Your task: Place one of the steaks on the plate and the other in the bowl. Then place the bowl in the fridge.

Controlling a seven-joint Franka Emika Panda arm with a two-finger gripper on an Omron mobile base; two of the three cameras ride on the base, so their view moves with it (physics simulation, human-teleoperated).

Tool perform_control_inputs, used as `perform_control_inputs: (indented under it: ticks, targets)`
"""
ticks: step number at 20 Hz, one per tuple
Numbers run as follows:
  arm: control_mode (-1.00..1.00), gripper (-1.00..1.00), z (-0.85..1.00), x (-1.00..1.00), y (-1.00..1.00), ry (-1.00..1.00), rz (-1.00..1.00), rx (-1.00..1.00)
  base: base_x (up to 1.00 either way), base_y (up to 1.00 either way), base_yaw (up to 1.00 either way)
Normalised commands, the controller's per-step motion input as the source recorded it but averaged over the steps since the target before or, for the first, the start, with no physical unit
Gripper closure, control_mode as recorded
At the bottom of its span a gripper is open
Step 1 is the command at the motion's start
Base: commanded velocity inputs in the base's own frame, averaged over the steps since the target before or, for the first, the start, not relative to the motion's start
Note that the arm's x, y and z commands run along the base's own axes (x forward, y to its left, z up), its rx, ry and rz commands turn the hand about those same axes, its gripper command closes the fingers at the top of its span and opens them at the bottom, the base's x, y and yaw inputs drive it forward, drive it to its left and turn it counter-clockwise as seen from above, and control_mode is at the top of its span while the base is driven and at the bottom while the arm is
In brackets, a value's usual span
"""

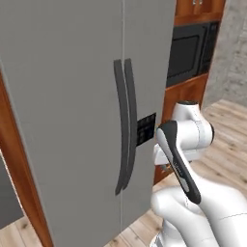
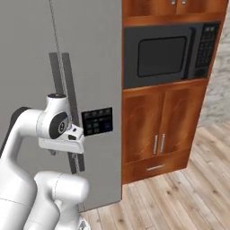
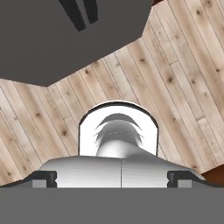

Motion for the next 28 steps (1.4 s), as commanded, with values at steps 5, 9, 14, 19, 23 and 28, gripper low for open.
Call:
perform_control_inputs:
  ticks: [5,9,14,19,23,28]
  targets:
    - [1.0,-1.0,0.0,0.0,0.0,0.0,0.0,0.0,0.05,-0.04,0.53]
    - [1.0,-1.0,0.0,0.0,0.0,0.0,0.0,0.0,0.03,-0.12,0.52]
    - [1.0,-1.0,0.0,0.0,0.0,0.0,0.0,0.0,0.17,-0.49,0.26]
    - [1.0,-1.0,0.0,0.0,0.0,0.0,0.0,0.0,0.24,-0.66,0.06]
    - [1.0,-1.0,0.0,0.0,0.0,0.0,0.0,0.0,0.03,0.0,0.0]
    - [1.0,-1.0,0.0,0.0,0.0,0.0,0.0,0.0,-0.2,0.0,0.0]
